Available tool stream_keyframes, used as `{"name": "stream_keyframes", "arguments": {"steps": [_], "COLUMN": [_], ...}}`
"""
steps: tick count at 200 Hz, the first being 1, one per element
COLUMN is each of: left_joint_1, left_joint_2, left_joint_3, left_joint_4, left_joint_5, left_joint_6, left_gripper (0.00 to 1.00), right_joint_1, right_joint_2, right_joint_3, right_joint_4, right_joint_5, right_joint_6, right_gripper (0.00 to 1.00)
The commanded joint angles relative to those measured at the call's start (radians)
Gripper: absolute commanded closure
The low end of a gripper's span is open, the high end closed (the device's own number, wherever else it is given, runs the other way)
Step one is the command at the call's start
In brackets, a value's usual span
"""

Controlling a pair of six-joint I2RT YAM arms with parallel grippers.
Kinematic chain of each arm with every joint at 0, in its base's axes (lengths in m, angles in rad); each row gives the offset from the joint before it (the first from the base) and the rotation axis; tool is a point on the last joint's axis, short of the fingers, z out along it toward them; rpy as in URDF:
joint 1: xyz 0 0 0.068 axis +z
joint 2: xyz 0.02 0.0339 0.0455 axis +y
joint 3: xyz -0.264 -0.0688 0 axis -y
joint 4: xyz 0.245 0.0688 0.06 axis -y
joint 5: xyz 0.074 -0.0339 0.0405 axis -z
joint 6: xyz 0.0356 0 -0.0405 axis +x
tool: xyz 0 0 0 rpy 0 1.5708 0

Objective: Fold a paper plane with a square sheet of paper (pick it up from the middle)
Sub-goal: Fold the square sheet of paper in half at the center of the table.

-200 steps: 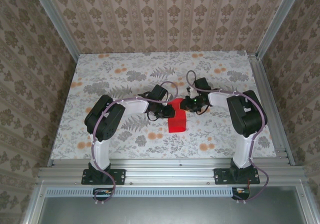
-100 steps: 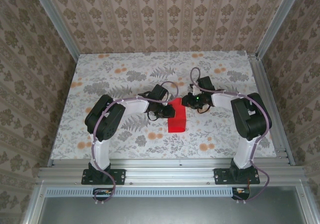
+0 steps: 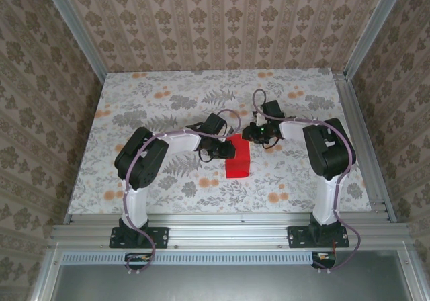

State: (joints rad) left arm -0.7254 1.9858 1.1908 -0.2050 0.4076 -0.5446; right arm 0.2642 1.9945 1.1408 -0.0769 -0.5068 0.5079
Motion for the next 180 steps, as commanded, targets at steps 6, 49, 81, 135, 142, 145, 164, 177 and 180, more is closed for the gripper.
{"name": "stream_keyframes", "arguments": {"steps": [6, 49, 81, 135, 142, 145, 164, 177, 180], "left_joint_1": [0.0, -0.003, -0.002, -0.003, -0.003, -0.003, -0.004, -0.003, -0.004], "left_joint_2": [0.065, 0.069, 0.067, 0.076, 0.079, 0.08, 0.086, 0.089, 0.091], "left_joint_3": [-0.072, -0.091, -0.08, -0.071, -0.069, -0.068, -0.067, -0.065, -0.064], "left_joint_4": [-0.171, -0.155, -0.161, -0.148, -0.147, -0.148, -0.146, -0.145, -0.144], "left_joint_5": [-0.122, -0.118, -0.119, -0.107, -0.106, -0.105, -0.105, -0.103, -0.102], "left_joint_6": [0.033, 0.026, 0.03, 0.021, 0.02, 0.019, 0.021, 0.023, 0.022], "left_gripper": [0.81, 0.81, 0.81, 0.81, 0.81, 0.81, 0.81, 0.81, 0.81], "right_joint_1": [-0.041, -0.065, -0.071, -0.055, -0.05, -0.047, -0.019, 0.02, 0.03], "right_joint_2": [0.063, 0.035, 0.007, -0.14, -0.165, -0.176, -0.231, -0.26, -0.264], "right_joint_3": [0.013, 0.017, 0.011, -0.105, -0.131, -0.143, -0.216, -0.255, -0.262], "right_joint_4": [-0.005, 0.014, 0.027, 0.066, 0.073, 0.079, 0.124, 0.136, 0.138], "right_joint_5": [0.099, 0.103, 0.098, 0.001, -0.007, -0.011, -0.059, -0.064, -0.063], "right_joint_6": [-0.043, -0.04, -0.039, -0.014, -0.006, 0.0, 0.061, 0.083, 0.085], "right_gripper": [0.77, 0.77, 0.77, 0.76, 0.76, 0.76, 0.76, 0.76, 0.76]}}
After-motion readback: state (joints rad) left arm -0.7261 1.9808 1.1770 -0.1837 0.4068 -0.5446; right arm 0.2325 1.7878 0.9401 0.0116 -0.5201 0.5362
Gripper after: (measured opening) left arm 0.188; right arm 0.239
